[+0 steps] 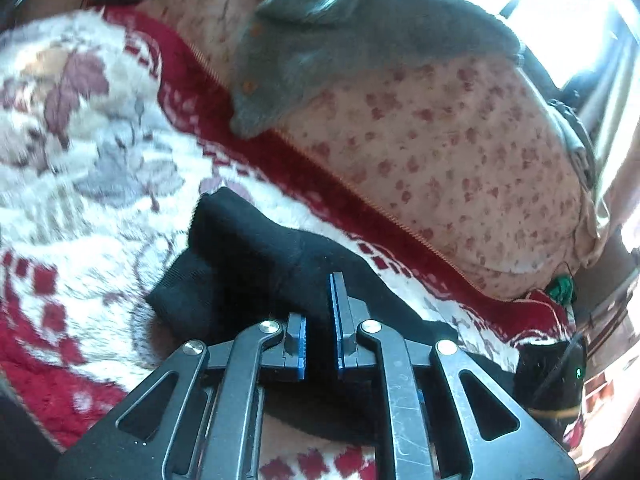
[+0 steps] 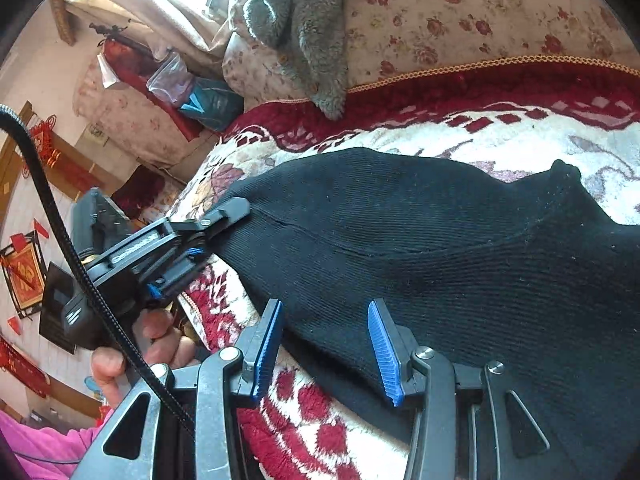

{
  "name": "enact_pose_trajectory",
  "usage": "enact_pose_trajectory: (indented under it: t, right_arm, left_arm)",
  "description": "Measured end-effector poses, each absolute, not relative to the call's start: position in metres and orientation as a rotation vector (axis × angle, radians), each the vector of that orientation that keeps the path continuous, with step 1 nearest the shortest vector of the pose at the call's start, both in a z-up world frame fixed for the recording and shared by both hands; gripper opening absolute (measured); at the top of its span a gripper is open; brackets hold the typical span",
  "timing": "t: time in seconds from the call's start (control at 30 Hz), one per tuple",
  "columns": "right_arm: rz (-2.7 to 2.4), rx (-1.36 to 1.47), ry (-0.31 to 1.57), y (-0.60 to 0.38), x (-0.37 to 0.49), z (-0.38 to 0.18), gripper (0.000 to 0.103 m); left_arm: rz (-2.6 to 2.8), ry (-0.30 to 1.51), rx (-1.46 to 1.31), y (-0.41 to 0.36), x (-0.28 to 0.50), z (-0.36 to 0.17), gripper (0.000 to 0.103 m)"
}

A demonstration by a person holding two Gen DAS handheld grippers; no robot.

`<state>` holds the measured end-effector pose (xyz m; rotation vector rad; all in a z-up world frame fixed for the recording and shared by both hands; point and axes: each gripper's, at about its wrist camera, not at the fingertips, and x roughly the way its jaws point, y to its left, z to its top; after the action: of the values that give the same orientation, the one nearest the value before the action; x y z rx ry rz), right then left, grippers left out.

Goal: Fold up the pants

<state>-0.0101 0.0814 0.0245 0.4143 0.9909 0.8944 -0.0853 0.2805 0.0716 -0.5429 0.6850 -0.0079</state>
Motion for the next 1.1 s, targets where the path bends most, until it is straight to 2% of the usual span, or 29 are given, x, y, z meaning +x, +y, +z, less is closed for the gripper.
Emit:
enact_pose_trajectory:
  t: [0.1,0.27,0.4,0.43,0.53,0.8,1.03,1.1]
  right_arm:
    - [0.913,0.423,0.987,0.081,-0.016,0.028,0.045]
    - [0.909,0.412,1.040,0.091,-0.016,0.019,0.047]
    - [0.923,0.378,1.047,0.096,-0.020,0.020,0.047]
    - [0.925,0.387,1.054,0.093,-0.019,0.022,0.047]
    - [0.894,0.412,1.023,0.078,-0.019,0.029,0.047]
    - [0.747,0.336,0.998,0.041,-0.026,0.023,0.047]
    - [0.737,0.399,0.945,0.015,-0.039,0.034,0.047]
    - [0.695,0.410,0.932,-0.002,-0.041,0.038,0.048]
  left_arm:
    - [0.017,0.711,-0.499,0.286,-0.089,0.061,0.009]
    - [0.084,0.856,-0.600,0.309,-0.082,0.011,0.009]
    - [0.088,0.849,-0.570,0.306,-0.089,0.021,0.010]
    - [0.096,0.848,-0.562,0.304,-0.091,0.024,0.014]
    - [0.127,0.824,-0.534,0.303,-0.102,0.036,0.016]
    - [0.132,0.704,-0.405,0.285,-0.120,0.073,0.016]
    - [0.011,0.778,-0.368,0.241,-0.099,0.065,0.016]
    - [-0.050,0.803,-0.366,0.224,-0.091,0.063,0.022]
